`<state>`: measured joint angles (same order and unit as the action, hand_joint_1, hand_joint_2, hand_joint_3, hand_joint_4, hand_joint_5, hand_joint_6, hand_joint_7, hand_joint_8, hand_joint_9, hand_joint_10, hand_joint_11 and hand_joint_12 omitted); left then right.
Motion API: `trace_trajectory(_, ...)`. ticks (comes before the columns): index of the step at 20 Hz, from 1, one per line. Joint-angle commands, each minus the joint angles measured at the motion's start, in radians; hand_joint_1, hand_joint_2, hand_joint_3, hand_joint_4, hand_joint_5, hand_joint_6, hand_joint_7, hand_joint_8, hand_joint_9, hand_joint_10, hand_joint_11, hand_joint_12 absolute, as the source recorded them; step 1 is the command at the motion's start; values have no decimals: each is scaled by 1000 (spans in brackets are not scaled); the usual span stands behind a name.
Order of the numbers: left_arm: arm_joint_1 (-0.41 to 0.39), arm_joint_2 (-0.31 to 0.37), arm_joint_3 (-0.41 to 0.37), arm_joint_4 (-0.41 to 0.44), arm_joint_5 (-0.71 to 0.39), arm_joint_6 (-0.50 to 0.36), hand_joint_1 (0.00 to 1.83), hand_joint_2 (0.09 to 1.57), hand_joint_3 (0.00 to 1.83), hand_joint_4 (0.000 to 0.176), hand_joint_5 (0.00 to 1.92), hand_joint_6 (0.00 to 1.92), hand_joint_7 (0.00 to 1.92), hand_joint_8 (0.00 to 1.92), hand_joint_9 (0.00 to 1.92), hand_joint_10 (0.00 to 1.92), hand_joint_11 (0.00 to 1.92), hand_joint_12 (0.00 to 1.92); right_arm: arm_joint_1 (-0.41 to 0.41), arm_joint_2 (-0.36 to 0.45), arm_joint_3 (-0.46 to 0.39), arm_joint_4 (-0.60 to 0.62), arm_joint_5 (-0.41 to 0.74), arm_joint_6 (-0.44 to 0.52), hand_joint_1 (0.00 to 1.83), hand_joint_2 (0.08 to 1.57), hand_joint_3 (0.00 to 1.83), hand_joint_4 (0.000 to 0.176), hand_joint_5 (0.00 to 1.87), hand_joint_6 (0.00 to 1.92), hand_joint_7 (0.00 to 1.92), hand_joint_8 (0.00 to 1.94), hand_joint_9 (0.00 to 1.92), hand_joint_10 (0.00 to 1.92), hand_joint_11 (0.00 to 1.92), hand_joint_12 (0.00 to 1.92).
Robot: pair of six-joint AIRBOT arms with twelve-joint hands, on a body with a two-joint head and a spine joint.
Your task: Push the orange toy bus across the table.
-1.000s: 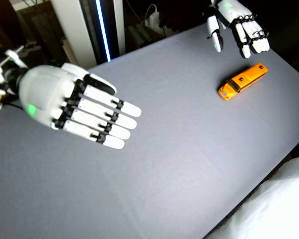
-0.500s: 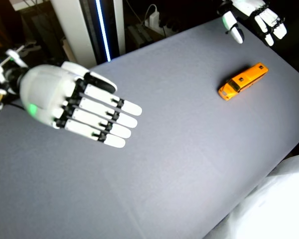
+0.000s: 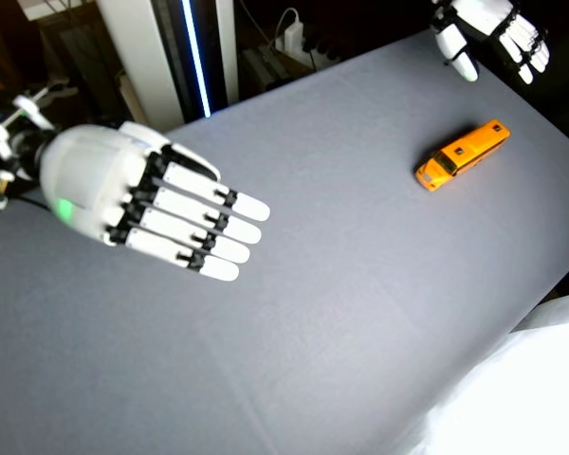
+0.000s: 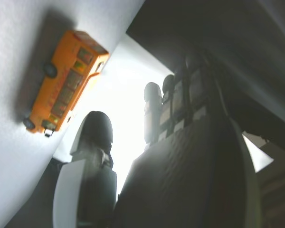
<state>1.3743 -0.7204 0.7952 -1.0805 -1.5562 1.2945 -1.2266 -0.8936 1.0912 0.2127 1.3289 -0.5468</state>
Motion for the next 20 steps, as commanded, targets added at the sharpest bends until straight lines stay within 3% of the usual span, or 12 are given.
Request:
trace_trajectory(1, -1, -2, 12, 14, -98, 7, 458, 1450, 2, 0, 287, 0, 126, 0, 97, 0, 98, 100, 4, 1, 4, 13, 123, 9, 396, 1415, 3, 0, 336, 3, 315, 2, 271, 1, 183, 181)
trace_trajectory(2, -1, -4, 21, 12, -76, 7, 457, 1450, 1, 0, 287, 0, 127, 0, 97, 0, 99, 96, 4, 1, 4, 13, 123, 9, 392, 1416, 3, 0, 337, 2, 315, 2, 271, 1, 184, 181)
trace_trajectory(4, -1, -9, 37, -2, -23, 38, 320, 1459, 6, 0, 253, 3, 107, 0, 96, 3, 77, 71, 5, 1, 4, 13, 123, 9, 76, 1449, 14, 0, 343, 5, 332, 4, 261, 5, 170, 172)
trace_trajectory(5, -2, -13, 47, -12, 3, 47, 254, 1468, 8, 0, 236, 3, 110, 1, 97, 2, 68, 61, 6, 1, 4, 12, 123, 9, 14, 1443, 9, 0, 350, 6, 343, 7, 274, 9, 183, 177)
trace_trajectory(6, -1, -18, 57, -19, 26, 47, 234, 1472, 6, 0, 233, 2, 111, 1, 97, 1, 67, 55, 7, 1, 4, 10, 123, 9, 2, 1441, 8, 0, 351, 6, 346, 7, 276, 9, 185, 178)
trace_trajectory(7, -1, -22, 66, -23, 44, 47, 60, 1491, 13, 0, 196, 9, 122, 2, 99, 1, 50, 43, 7, 1, 4, 9, 123, 9, 0, 1433, 3, 0, 350, 5, 350, 8, 274, 7, 176, 174)
trace_trajectory(8, -1, -28, 76, -29, 65, 47, 11, 1492, 11, 0, 191, 9, 140, 8, 105, 2, 34, 33, 7, 0, 4, 9, 123, 9, 0, 1429, 1, 0, 352, 5, 355, 9, 275, 7, 172, 172)
trace_trajectory(14, -4, -50, 114, -40, 129, 46, 0, 1496, 8, 0, 186, 0, 157, 0, 132, 0, 75, 33, 13, -3, 5, -1, 122, 9, 0, 1470, 8, 0, 374, 3, 402, 3, 342, 7, 249, 204)
trace_trajectory(16, -5, -52, 115, -34, 131, 46, 0, 1476, 0, 9, 174, 0, 148, 0, 127, 0, 72, 29, 22, -4, 4, -15, 122, 8, 0, 1465, 5, 0, 372, 1, 387, 0, 320, 0, 221, 194)
trace_trajectory(20, -22, -53, 118, -4, 131, 46, 0, 1452, 0, 0, 194, 7, 153, 5, 131, 3, 74, 26, 39, -7, 5, -31, 123, 8, 0, 1462, 1, 0, 360, 0, 375, 0, 292, 0, 183, 181)
